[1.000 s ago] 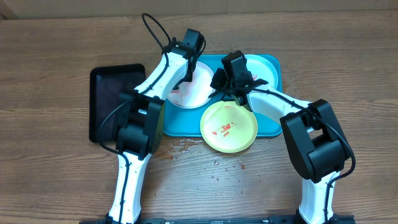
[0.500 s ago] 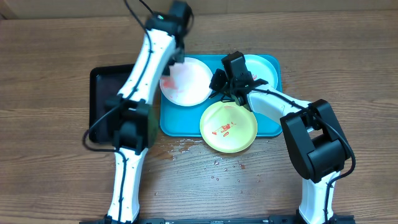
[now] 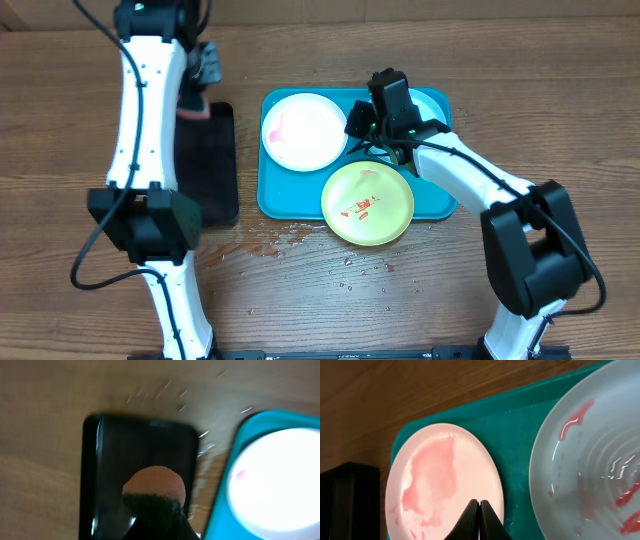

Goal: Clean dirty plates on tray and stack at the side
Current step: 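Return the sponge to the black tray with the left gripper, then lift the white plate off the teal tray with the right gripper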

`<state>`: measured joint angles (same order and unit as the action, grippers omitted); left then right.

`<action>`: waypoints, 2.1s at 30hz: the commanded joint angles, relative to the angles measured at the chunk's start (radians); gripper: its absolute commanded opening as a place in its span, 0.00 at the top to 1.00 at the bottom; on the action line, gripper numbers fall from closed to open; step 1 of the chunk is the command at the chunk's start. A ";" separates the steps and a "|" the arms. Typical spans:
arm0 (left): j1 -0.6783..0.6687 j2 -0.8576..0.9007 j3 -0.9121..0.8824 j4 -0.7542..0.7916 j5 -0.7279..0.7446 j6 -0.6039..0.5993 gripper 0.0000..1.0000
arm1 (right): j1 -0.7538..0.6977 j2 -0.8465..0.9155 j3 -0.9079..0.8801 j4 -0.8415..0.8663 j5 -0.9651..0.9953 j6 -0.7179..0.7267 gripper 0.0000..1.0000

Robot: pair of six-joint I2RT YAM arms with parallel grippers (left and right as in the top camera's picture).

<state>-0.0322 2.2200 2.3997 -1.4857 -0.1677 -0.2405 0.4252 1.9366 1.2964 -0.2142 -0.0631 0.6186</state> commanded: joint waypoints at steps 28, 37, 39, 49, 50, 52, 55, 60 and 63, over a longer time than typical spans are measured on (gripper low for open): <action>0.091 0.002 -0.677 0.391 0.091 0.007 0.09 | -0.005 -0.048 0.030 -0.137 0.025 -0.078 0.95; 0.047 -0.183 -0.562 0.364 0.091 0.013 0.03 | 0.006 -0.034 0.030 -0.128 0.024 -0.077 0.67; 0.027 -0.239 -0.562 0.375 0.090 0.025 0.01 | 0.007 -0.021 0.030 -0.129 0.016 -0.078 0.63; -0.043 -0.364 -0.562 0.391 0.091 0.062 0.00 | 0.033 0.035 0.030 -0.122 -0.062 -0.077 0.50; -0.043 -0.364 -0.562 0.391 0.091 0.062 0.00 | 0.039 0.041 0.030 -0.119 -0.062 -0.077 0.48; -0.043 -0.364 -0.562 0.391 0.091 0.062 0.00 | 0.050 0.058 0.030 -0.108 -0.063 -0.077 0.46; -0.043 -0.364 -0.562 0.393 0.091 0.062 0.00 | 0.060 0.084 0.030 -0.088 -0.063 -0.077 0.46; -0.043 -0.364 -0.562 0.394 0.091 0.062 0.00 | 0.063 0.110 0.030 -0.056 -0.058 -0.072 0.46; -0.043 -0.364 -0.562 0.394 0.091 0.062 0.00 | 0.063 0.134 0.030 -0.052 -0.050 -0.066 0.46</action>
<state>-0.0772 1.8553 1.8313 -1.0946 -0.0853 -0.2012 0.4889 2.0441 1.3056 -0.2764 -0.1234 0.5465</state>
